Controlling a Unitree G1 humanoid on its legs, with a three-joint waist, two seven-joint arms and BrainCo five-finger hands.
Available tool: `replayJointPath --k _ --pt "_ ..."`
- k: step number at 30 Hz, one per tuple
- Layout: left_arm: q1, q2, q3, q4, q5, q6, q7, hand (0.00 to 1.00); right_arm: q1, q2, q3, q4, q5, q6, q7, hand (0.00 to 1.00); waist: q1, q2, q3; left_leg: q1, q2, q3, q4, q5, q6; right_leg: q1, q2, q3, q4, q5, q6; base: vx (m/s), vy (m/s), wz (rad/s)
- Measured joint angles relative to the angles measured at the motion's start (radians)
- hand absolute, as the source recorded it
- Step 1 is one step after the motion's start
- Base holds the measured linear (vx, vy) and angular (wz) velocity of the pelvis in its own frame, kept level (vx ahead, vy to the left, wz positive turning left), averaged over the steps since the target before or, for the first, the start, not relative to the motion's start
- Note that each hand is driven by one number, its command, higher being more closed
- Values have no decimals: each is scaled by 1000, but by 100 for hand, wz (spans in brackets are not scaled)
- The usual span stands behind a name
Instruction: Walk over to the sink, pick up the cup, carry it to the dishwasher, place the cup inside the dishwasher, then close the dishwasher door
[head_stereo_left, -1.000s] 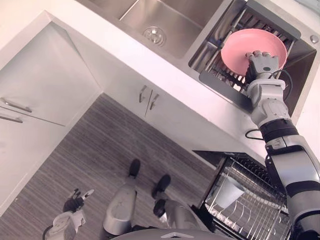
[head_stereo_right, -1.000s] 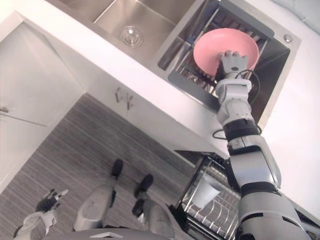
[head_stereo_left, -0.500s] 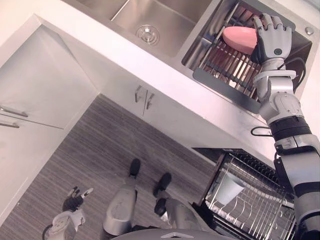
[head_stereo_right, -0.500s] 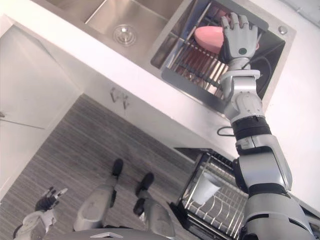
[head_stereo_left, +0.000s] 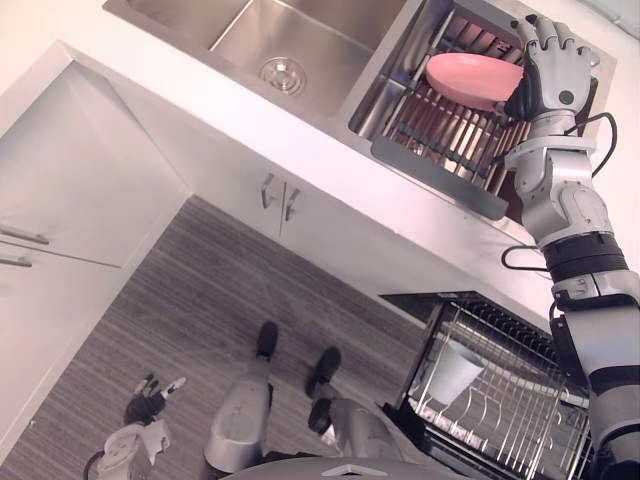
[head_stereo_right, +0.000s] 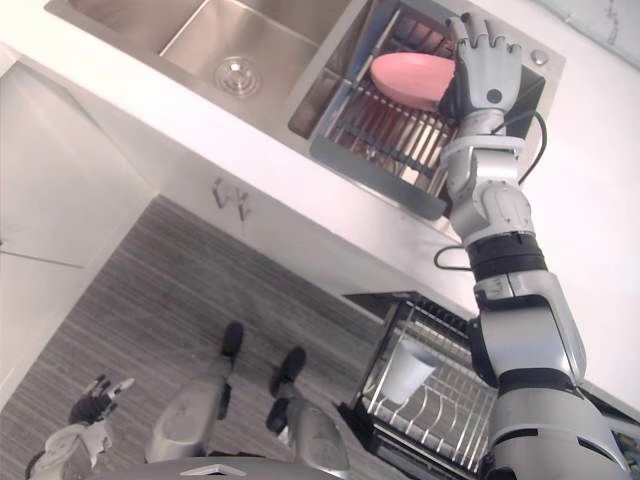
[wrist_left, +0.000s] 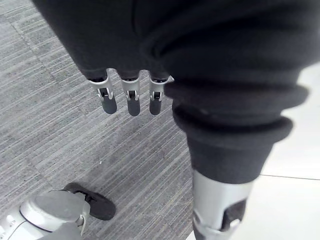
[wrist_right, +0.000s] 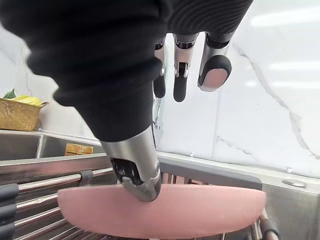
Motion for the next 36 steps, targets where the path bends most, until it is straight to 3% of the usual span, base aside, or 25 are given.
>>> replayJointPath --k 3,4,8,16,26,36 --pt "1 -1 1 17 1 0 1 0 46 0 -33 -2 34 -2 6 100 1 -1 -24 5 0 3 -10 2 2 0 0 4 -3 0 0 30 29 -3" --pt "2 -1 1 17 1 0 1 0 52 0 -43 -2 34 -2 5 0 -1 -1 -29 6 0 4 -10 2 2 1 0 4 -3 0 0 0 0 0" --pt "6 -6 2 18 1 0 1 0 55 0 -45 -2 64 -16 16 0 -11 -1 -47 14 0 4 -10 2 2 9 1 5 -6 0 0 0 0 0" --pt "22 -13 4 40 3 0 2 0 132 1 -73 -73 72 -49 115 0 -13 -6 -76 35 2 10 -31 8 5 19 3 12 -8 2 1 2 22 -2" --pt "23 -18 5 45 12 0 2 0 185 6 -73 -73 70 -73 239 0 -32 -30 -94 38 2 13 -31 9 6 21 3 15 -8 3 1 5 14 -1" --pt "23 -18 5 42 11 12 4 0 206 21 -72 -70 71 -76 241 0 -29 -32 -96 33 2 6 -31 12 7 18 3 12 -8 5 1 3 8 0"
